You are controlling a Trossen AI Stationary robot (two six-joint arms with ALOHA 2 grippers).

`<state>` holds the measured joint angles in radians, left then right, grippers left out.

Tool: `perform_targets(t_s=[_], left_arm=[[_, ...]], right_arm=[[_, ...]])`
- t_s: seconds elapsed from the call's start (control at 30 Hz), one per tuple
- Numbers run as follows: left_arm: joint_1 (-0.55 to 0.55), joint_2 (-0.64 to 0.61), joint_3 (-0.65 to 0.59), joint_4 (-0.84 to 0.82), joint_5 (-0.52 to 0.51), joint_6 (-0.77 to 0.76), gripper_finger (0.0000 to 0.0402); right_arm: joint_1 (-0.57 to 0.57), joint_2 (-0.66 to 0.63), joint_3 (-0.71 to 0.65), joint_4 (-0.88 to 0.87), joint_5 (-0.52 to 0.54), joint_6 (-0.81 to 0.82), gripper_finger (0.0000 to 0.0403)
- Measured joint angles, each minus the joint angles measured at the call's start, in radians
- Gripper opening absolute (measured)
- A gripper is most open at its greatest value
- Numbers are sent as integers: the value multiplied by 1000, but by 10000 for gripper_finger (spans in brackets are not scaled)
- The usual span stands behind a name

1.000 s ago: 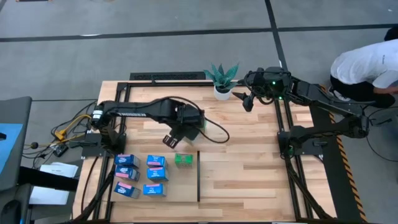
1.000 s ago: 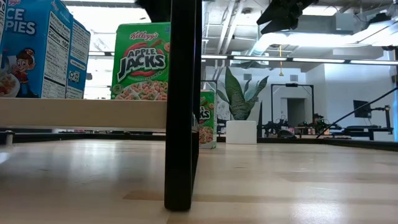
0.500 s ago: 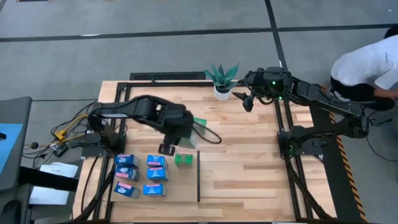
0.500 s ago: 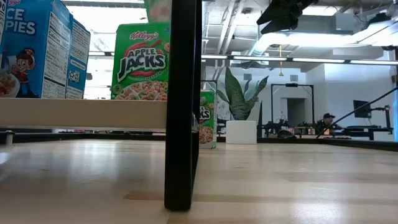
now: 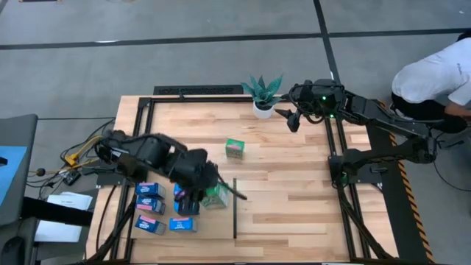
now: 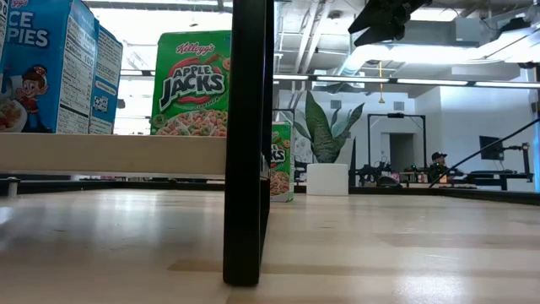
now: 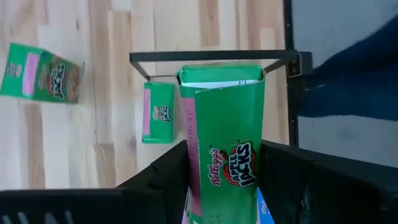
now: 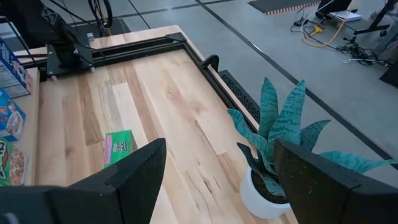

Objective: Stack cereal on shelf
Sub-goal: Put the bottom green cereal box on the shelf aligned with the other green cereal box

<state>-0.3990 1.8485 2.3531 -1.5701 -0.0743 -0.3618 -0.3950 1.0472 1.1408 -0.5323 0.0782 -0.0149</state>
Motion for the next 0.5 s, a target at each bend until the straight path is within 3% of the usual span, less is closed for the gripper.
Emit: perform_targets(t_s=[0.17,0.5], left_arm=[[-68,28,-43,1,-99,-94,151],[-94,53,-132,19,-133,-104,151]], right_arm=[[0,0,0,-3,0,7,317],[0,0,0,-7,0,-11,317]])
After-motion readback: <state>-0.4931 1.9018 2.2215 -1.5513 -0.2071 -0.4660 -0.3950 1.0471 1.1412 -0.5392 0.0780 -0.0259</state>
